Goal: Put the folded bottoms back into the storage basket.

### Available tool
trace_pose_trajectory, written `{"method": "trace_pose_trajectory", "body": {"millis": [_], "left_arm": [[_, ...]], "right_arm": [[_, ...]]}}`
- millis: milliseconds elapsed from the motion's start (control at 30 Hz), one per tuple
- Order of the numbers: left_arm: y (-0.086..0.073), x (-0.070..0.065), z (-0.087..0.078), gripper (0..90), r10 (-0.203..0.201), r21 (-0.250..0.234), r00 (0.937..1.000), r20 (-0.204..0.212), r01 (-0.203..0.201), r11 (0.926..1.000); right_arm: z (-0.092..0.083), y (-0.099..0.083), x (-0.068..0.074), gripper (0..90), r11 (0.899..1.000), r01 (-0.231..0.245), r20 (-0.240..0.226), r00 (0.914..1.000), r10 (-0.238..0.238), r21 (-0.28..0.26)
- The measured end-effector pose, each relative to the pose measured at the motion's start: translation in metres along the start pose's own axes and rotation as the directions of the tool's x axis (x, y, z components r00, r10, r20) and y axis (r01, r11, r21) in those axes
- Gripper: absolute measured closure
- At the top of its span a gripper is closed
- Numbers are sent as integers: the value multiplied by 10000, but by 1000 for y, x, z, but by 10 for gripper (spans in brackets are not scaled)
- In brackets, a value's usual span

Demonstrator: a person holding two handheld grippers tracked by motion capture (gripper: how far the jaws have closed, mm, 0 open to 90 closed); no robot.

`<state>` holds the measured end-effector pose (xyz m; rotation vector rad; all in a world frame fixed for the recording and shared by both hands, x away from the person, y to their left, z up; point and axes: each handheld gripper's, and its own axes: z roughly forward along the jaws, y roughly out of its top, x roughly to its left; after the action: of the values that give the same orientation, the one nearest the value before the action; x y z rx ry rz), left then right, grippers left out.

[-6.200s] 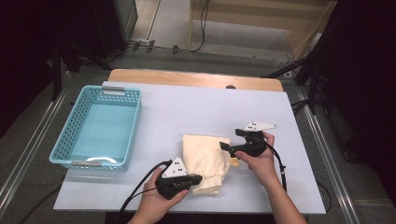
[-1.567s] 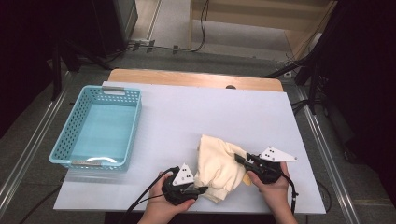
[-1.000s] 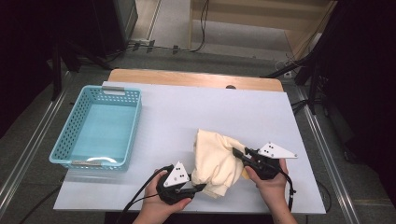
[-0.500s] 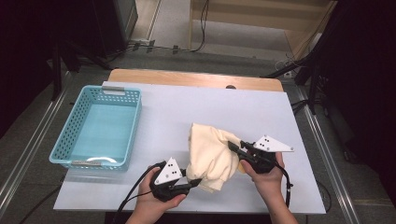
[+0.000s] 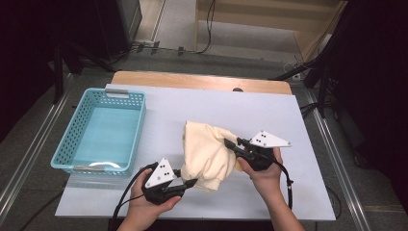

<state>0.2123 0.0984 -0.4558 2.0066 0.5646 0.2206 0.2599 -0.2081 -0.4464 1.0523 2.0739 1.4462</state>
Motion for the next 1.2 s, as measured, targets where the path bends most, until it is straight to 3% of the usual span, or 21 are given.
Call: {"method": "trace_pose_trajectory", "body": {"millis": [533, 1200], "left_arm": [[1, 7, -16, 604, -18, -129, 9996, -291, 14, 9999], [1, 20, -41, 603, -192, -382, 9971, -743, 164, 9991]], "right_arm": [[14, 14, 6, 707, 10000, -75, -387, 9992, 76, 44], [38, 39, 21, 708, 9999, 166, -648, 9978, -166, -4]]}}
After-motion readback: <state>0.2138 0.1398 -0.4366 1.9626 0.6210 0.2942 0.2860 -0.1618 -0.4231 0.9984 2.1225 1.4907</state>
